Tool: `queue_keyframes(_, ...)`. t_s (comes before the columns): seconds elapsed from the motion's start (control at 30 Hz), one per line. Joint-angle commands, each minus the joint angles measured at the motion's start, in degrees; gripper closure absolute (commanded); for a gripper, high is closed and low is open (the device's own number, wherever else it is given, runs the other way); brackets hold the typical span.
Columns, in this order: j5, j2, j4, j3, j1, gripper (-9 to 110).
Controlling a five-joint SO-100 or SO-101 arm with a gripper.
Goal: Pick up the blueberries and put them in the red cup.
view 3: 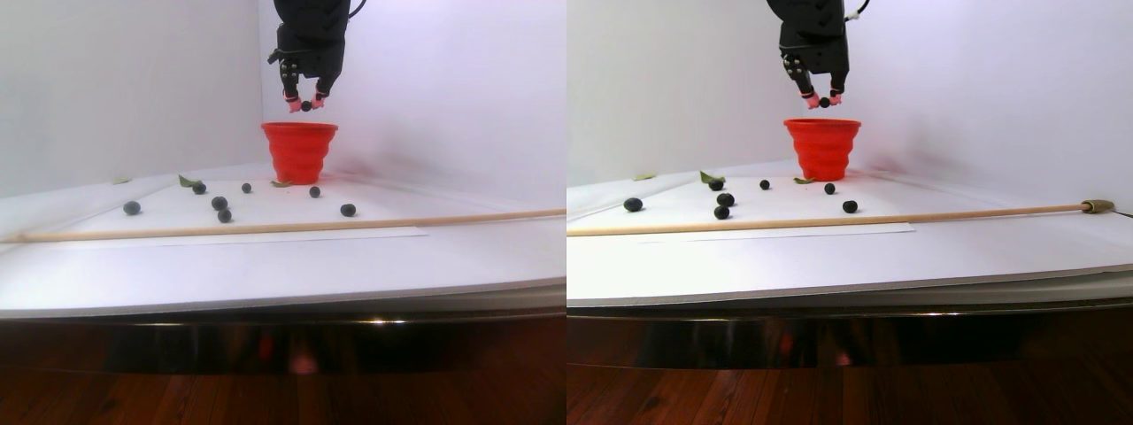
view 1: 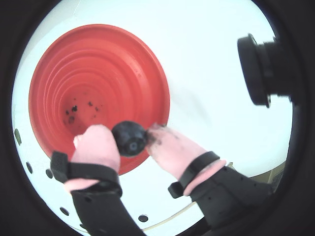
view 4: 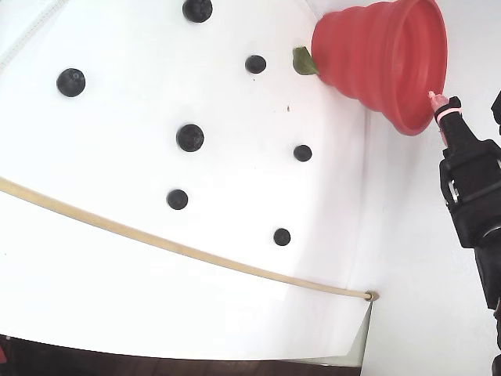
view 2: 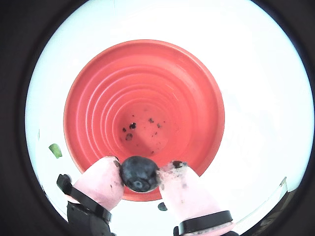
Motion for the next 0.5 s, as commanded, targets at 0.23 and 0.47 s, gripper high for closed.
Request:
queue_keyframes(0.23, -0.44, 1.32, -2.11, -7.21, 1.32, 86)
queue_keyframes(0.47, -0.18, 2.29, -2.11, -6.06, 1.49, 84)
